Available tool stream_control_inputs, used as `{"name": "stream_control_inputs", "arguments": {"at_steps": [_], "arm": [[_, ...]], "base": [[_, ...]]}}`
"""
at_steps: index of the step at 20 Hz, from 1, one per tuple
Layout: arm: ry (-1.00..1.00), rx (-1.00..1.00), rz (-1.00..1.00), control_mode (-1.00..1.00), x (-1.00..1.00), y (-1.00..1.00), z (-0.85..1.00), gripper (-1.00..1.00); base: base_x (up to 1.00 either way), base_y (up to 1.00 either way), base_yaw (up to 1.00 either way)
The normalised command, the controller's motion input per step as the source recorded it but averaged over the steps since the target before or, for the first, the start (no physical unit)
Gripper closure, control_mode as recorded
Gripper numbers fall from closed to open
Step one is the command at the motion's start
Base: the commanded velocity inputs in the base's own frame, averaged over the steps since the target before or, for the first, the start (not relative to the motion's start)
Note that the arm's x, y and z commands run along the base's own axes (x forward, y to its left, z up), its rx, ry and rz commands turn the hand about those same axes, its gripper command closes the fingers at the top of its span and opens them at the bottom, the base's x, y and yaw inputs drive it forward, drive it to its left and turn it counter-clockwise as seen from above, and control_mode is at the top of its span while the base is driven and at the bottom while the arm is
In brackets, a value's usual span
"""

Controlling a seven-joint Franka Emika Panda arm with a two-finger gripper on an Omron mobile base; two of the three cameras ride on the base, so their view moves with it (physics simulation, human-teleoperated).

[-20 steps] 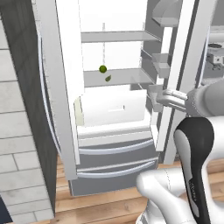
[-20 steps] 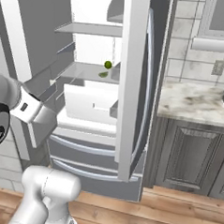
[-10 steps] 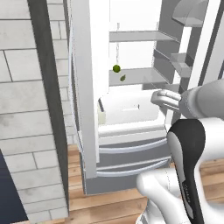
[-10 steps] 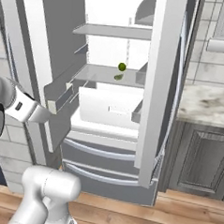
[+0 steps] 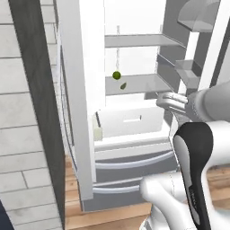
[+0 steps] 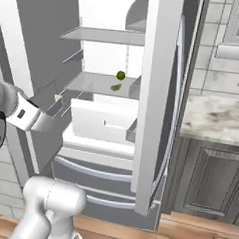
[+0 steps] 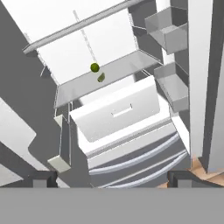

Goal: Take the lemon wedge from the fridge and place it on the plate with fish on the dining counter.

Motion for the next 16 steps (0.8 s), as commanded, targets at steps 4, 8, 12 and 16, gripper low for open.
{"name": "stream_control_inputs", "arguments": {"at_steps": [4, 8, 12, 16], "arm": [[0.0, 0.0, 0.0, 1.0, 0.0, 0.0, 0.0, -1.0], [0.0, 0.0, 0.0, 1.0, 0.0, 0.0, 0.0, -1.0], [0.0, 0.0, 0.0, 1.0, 0.0, 0.0, 0.0, -1.0], [0.0, 0.0, 0.0, 1.0, 0.0, 0.0, 0.0, -1.0]], "base": [[0.8, -0.2, -0.02], [0.84, -0.23, -0.03], [0.67, -0.33, 0.0], [0.6, -0.35, 0.0]]}}
